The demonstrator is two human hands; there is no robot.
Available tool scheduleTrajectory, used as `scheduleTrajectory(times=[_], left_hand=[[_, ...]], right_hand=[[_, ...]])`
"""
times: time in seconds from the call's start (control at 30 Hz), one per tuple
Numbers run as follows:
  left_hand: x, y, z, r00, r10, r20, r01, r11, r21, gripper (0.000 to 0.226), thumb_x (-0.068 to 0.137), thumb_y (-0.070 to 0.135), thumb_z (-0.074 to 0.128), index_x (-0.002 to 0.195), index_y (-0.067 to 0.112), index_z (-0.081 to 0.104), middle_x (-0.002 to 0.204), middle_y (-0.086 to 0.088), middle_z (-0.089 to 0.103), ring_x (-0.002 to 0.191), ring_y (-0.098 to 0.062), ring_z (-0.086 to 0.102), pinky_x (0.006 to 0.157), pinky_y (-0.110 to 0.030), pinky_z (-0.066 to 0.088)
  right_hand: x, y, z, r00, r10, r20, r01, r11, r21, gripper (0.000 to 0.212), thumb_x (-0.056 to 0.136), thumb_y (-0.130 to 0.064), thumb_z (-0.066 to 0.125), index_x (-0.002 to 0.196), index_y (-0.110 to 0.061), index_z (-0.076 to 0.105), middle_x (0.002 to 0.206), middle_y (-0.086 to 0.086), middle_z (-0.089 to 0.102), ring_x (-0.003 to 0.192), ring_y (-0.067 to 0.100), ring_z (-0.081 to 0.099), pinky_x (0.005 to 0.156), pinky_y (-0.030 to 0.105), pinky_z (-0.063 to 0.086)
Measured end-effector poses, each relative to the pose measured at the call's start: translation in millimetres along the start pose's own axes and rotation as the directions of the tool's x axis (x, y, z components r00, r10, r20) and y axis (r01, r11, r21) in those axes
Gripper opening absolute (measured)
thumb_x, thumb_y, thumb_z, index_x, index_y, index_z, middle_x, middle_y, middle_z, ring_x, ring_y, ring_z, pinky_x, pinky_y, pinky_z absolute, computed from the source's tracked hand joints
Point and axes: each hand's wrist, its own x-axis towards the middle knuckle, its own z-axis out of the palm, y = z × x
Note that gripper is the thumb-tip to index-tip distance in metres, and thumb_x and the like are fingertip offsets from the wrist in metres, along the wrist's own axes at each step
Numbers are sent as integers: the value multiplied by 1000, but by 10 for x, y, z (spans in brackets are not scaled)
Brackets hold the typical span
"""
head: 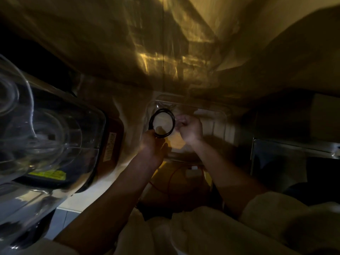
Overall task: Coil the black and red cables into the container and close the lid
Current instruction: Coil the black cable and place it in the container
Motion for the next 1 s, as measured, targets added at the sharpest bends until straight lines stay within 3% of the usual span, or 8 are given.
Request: scheduleTrajectory(times=[0.1, 0.23, 0.43, 0.6, 0.67, 0.8, 0.9, 1.0], left_hand=[[-37, 19, 1, 1000, 7, 27, -7, 1000, 27, 25, 96, 14, 39, 76, 10, 54, 70, -5, 44, 62, -16, 41, 59, -29, 35], [-69, 19, 5, 999, -25, 32, 25, 1000, -11, 22, 96, 14, 40, 78, 7, 51, 73, -8, 45, 61, -18, 40, 58, -30, 33], [-140, 2, -22, 1000, -31, -4, 31, 999, 14, 16, 101, 21, 45, 99, 7, 51, 83, -10, 44, 66, -20, 43, 60, -30, 39], [-261, -8, -121, 992, -33, 124, 35, 999, -15, 18, 101, 23, 42, 90, 11, 50, 78, -6, 39, 68, -18, 40, 64, -29, 36], [-324, -5, -176, 985, -21, 172, 24, 1000, -14, 22, 101, 24, 42, 84, 13, 51, 80, -6, 42, 73, -19, 45, 69, -29, 40], [-474, -23, -302, 977, 24, 211, -24, 1000, -4, 26, 103, 26, 41, 106, 6, 58, 122, -14, 56, 120, -28, 56, 101, -36, 45], [-603, -38, -456, 968, 22, 252, -17, 1000, -22, 34, 103, 26, 40, 123, 3, 55, 129, -17, 57, 118, -29, 57, 101, -37, 46], [-676, -80, -634, 954, 10, 300, -10, 1000, -2, 33, 103, 25, 39, 114, 2, 60, 118, -15, 63, 105, -26, 63, 105, -37, 45]], right_hand=[[-38, -6, -29, 1000, 7, 11, -7, 1000, -23, 37, 88, 5, 57, 86, -30, 70, 81, -9, 68, 80, 16, 66, 80, 37, 57], [-81, -12, -116, 999, -12, 31, 15, 996, -86, 21, 89, -4, 62, 107, -10, 72, 93, 2, 68, 89, 21, 65, 87, 39, 55], [-239, -84, -134, 996, 84, 25, -87, 984, 157, 33, 92, 16, 47, 76, -8, 64, 85, 10, 62, 75, 18, 53, 59, 22, 43], [-478, -137, -249, 999, -32, 39, 31, 999, 33, 34, 93, 1, 57, 74, -27, 64, 83, -4, 66, 87, 23, 59, 77, 34, 44], [-581, -171, -280, 999, -43, 24, 42, 999, 16, 28, 95, -6, 57, 79, -27, 65, 90, -2, 67, 89, 24, 62, 77, 37, 47], [-870, -276, -367, 992, -127, 19, 127, 992, -27, 21, 97, -23, 56, 83, -34, 67, 91, -12, 68, 91, 18, 67, 82, 35, 53], [-1172, -315, -376, 991, -135, 4, 135, 989, 55, 19, 100, -32, 53, 93, -26, 70, 92, -6, 71, 85, 14, 68, 83, 35, 54], [-1440, -305, -380, 995, -102, -19, 104, 980, 168, 32, 104, -30, 48, 111, -7, 70, 104, 11, 73, 89, 21, 68, 85, 37, 55]])
